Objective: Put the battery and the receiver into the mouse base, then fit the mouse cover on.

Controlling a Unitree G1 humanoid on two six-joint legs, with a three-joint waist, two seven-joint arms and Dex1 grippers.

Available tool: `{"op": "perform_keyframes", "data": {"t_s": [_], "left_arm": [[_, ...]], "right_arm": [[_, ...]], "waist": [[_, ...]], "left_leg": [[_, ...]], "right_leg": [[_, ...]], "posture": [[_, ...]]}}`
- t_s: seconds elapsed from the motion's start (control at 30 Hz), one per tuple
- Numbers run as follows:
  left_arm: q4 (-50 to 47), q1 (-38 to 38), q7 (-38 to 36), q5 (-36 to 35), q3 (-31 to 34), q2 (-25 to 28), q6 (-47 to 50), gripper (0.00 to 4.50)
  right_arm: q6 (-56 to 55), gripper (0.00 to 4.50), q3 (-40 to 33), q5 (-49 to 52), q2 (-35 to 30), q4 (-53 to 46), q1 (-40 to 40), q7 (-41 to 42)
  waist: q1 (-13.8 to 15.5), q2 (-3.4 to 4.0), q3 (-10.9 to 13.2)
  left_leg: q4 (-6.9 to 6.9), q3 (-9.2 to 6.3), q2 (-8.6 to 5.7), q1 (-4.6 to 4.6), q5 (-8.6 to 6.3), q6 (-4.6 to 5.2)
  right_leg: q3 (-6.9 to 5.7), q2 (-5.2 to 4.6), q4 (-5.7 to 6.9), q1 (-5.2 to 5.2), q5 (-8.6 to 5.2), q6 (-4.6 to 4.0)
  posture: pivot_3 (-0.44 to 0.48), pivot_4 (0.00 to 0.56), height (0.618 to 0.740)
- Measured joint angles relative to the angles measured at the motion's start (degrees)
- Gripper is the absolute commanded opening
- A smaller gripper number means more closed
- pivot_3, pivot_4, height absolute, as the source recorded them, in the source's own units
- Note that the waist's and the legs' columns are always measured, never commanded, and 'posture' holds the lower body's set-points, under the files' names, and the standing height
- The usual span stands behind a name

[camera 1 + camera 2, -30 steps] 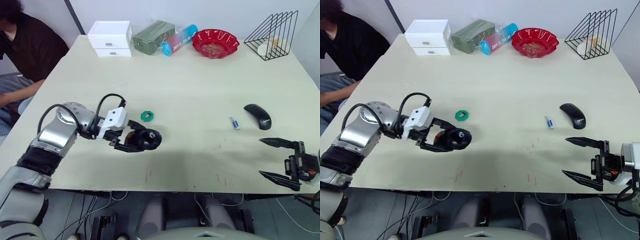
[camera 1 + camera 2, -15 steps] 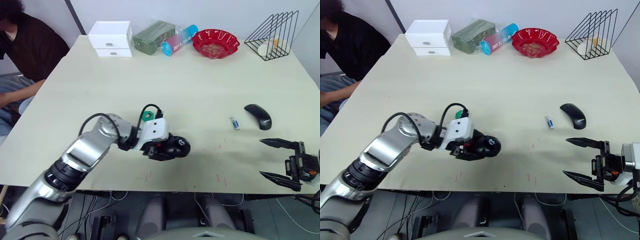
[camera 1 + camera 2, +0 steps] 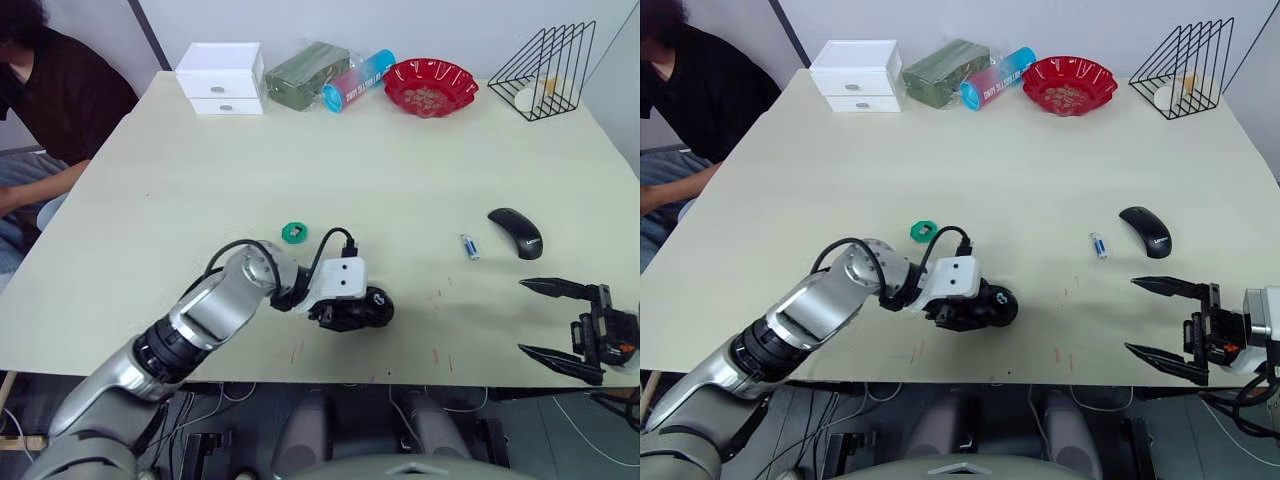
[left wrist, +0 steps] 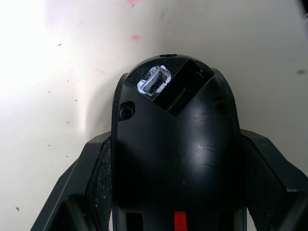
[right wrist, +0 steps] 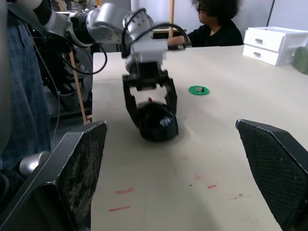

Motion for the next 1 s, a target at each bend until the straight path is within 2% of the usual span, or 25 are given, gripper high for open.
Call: {"op": "perform_keyframes", "data": {"t_s": [0.17,0.33,0.5,0.63,0.73,0.83,1.0], "left_arm": [[2.8,-2.0,0.0,2.6,-0.8,-3.8,-0.6,2.91],[4.4,-2.4,-0.4,3.5,-0.9,-5.2,-1.4,2.91],[4.5,-2.7,-1.3,4.1,-0.9,-5.8,-0.6,2.91],[4.5,-3.0,-1.8,4.6,-0.9,-6.1,0.1,2.91],[4.4,-3.0,-2.2,4.6,-0.8,-6.2,0.9,2.91],[4.4,-3.3,-2.6,4.7,-0.8,-6.1,2.2,2.91],[4.4,-3.7,-3.4,4.9,-0.9,-6.2,2.2,2.91]], "right_arm": [[0.0,4.5,0.0,0.0,0.0,0.0,0.0,-0.5],[-0.1,4.5,0.0,-0.6,0.0,-0.1,0.0,-1.1],[0.5,4.5,0.1,-3.3,-0.4,-0.7,-0.1,-5.7],[5.0,4.5,0.2,-4.8,-0.1,-2.4,-0.1,-15.0],[7.6,4.5,0.3,-5.4,-0.3,-3.3,0.2,-18.7],[11.8,4.5,2.8,-9.1,0.7,-7.2,0.5,-28.2],[20.6,4.5,8.4,-13.7,6.2,-14.0,-0.9,-44.8]], "waist": [[0.0,0.0,0.0],[0.0,0.02,0.0],[0.0,0.03,0.0],[0.0,0.05,0.0],[0.0,0.05,0.0],[-0.1,0.09,-0.1],[-0.1,0.11,-0.1]], "left_leg": [[0.01,0.0,0.0,0.01,0.0,0.0],[0.01,-0.01,0.0,0.03,0.0,0.0],[0.01,-0.01,0.0,0.04,0.0,0.0],[0.01,-0.01,-0.01,0.03,0.0,0.0],[0.01,-0.01,-0.01,0.03,0.0,0.0],[0.01,-0.03,-0.01,0.04,0.0,0.0],[0.01,-0.03,-0.01,0.02,0.0,0.0]], "right_leg": [[0.0,0.0,-0.01,0.02,0.0,0.0],[0.0,0.0,0.0,0.04,0.0,0.0],[0.0,0.0,0.0,0.04,0.0,0.0],[0.0,0.0,-0.01,0.04,0.0,0.0],[0.0,0.0,-0.01,0.04,0.0,0.0],[-0.01,0.0,0.01,0.04,0.0,0.0],[0.0,0.01,0.02,0.02,-0.01,-0.01]], "posture": [[0.0,0.15,0.74],[0.0,0.15,0.74],[0.0,0.15,0.74],[0.0,0.15,0.74],[0.0,0.15,0.74],[0.0,0.15,0.74],[0.0,0.15,0.74]]}}
